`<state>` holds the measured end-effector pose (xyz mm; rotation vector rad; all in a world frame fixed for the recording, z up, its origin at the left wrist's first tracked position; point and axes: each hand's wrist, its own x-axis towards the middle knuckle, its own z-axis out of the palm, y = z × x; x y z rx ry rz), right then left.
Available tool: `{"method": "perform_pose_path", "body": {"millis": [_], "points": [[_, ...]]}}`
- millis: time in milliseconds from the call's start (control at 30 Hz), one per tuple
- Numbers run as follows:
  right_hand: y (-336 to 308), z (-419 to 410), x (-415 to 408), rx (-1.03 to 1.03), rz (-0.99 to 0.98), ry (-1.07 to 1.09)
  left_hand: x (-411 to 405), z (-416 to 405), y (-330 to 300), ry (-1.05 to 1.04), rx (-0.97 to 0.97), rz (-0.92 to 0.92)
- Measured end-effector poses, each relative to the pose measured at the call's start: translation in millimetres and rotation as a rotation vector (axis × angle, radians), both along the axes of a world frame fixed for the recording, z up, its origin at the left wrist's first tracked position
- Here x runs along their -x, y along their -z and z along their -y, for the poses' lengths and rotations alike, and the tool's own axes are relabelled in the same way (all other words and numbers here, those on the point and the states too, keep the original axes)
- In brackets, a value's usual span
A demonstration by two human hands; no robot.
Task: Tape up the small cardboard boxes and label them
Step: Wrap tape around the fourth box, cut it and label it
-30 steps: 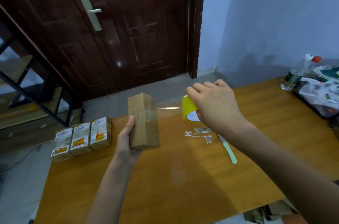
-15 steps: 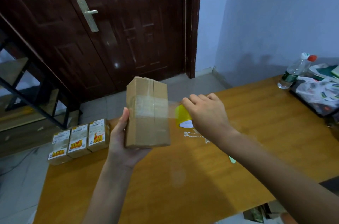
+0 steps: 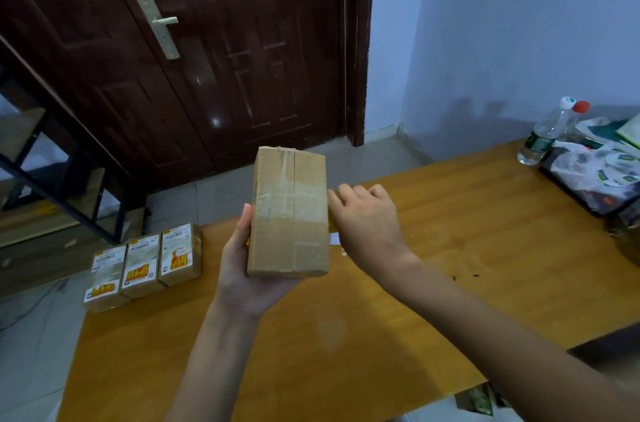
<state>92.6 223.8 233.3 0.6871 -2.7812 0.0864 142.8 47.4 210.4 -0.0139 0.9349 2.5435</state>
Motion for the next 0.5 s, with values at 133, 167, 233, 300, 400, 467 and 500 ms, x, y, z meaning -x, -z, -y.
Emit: {"method": "perform_pose_path", "body": {"millis": [133, 167, 233, 300, 400, 467, 500], "points": [[-4, 3, -3, -0.084, -0.040, 0.037, 5, 3, -2, 0.024, 0.036, 0.071], [-3, 2, -4, -0.100, -0.041, 0.045, 5, 4, -3, 0.009, 0.078, 0.091], [0, 1, -5, -0.080, -0.028, 0.045, 6, 5, -1, -0.046, 0.175, 0.113], [-1, 0, -5, -0.042, -0.010, 0.044, 6, 7, 1, -0.128, 0.257, 0.115], [-7, 0, -7, -0.078, -0.004, 0.050, 9, 11, 2, -0.225, 0.572, 0.109], [-9, -1, -7, -0.106, 0.018, 0.052, 13, 15, 0, -0.233, 0.817, 0.134], [-8, -1, -7, -0.107, 0.035, 0.045, 15, 18, -1, -0.232, 0.909, 0.142]]}}
